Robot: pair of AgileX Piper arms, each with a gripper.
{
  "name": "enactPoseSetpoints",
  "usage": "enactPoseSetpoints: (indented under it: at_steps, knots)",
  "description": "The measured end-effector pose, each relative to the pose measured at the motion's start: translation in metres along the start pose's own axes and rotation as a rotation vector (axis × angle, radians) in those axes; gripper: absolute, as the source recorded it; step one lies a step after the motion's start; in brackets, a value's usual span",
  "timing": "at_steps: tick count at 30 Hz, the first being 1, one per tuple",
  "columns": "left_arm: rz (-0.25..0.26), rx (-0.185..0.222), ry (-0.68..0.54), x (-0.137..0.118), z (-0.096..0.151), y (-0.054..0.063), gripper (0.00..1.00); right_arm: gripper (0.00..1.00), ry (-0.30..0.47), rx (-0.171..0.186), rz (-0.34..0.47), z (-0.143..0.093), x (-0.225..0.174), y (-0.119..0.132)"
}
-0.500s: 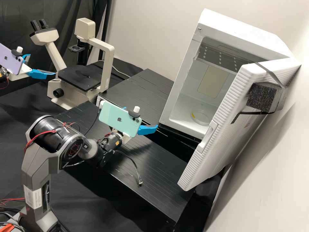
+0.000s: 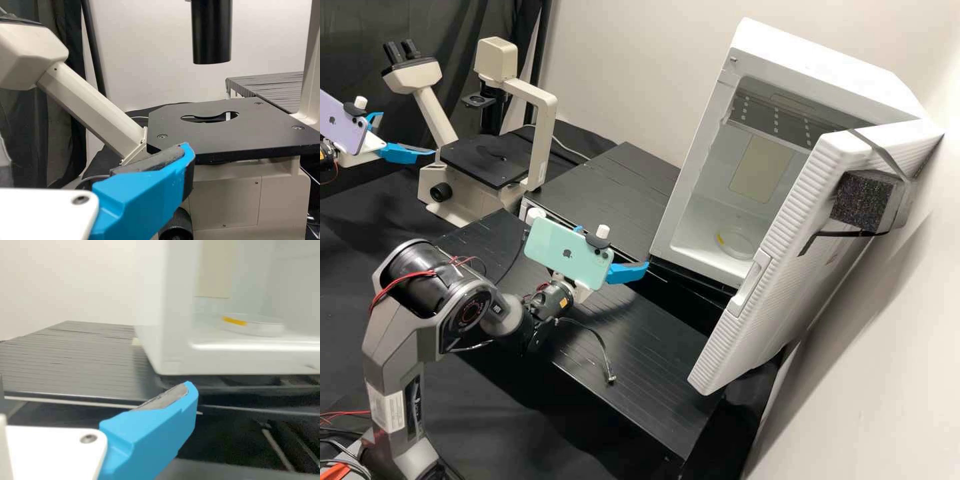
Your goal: Take out the petri dish and place it under the microscope.
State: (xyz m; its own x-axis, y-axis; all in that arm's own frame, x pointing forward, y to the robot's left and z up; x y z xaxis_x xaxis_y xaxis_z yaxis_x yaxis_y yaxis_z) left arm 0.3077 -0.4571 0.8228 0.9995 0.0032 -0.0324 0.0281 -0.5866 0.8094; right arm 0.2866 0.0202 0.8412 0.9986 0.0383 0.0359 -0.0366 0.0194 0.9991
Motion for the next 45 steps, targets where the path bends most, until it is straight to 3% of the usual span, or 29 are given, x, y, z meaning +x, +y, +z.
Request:
enactPoseSetpoints:
  at_steps: [5,9,14,21,25,35,45]
  knots:
    - [0.000,0.000,0.000,0.000,0.000,0.000,1.00,1.00,-0.019,0.042,0.079,0.022,-0.016,0.023]
    - [0.000,0.000,0.000,0.000,0.000,0.000,1.00,1.00,-0.048,0.054,0.128,0.037,-0.022,0.038]
    - [0.000,0.000,0.000,0.000,0.000,0.000,1.00,1.00,-0.070,0.052,0.172,0.049,-0.018,0.053]
    - [0.000,0.000,0.000,0.000,0.000,0.000,1.00,1.00,-0.050,0.021,0.227,0.051,0.011,0.081]
    - [0.000,0.000,0.000,0.000,0.000,0.000,1.00,1.00,-0.053,0.013,0.230,0.052,0.031,0.095]
    - [0.000,0.000,0.000,0.000,0.000,0.000,1.00,1.00,-0.053,0.058,0.182,0.056,0.087,0.128]
    - [0.000,0.000,0.000,0.000,0.000,0.000,1.00,1.00,-0.077,0.061,0.134,0.059,0.125,0.148]
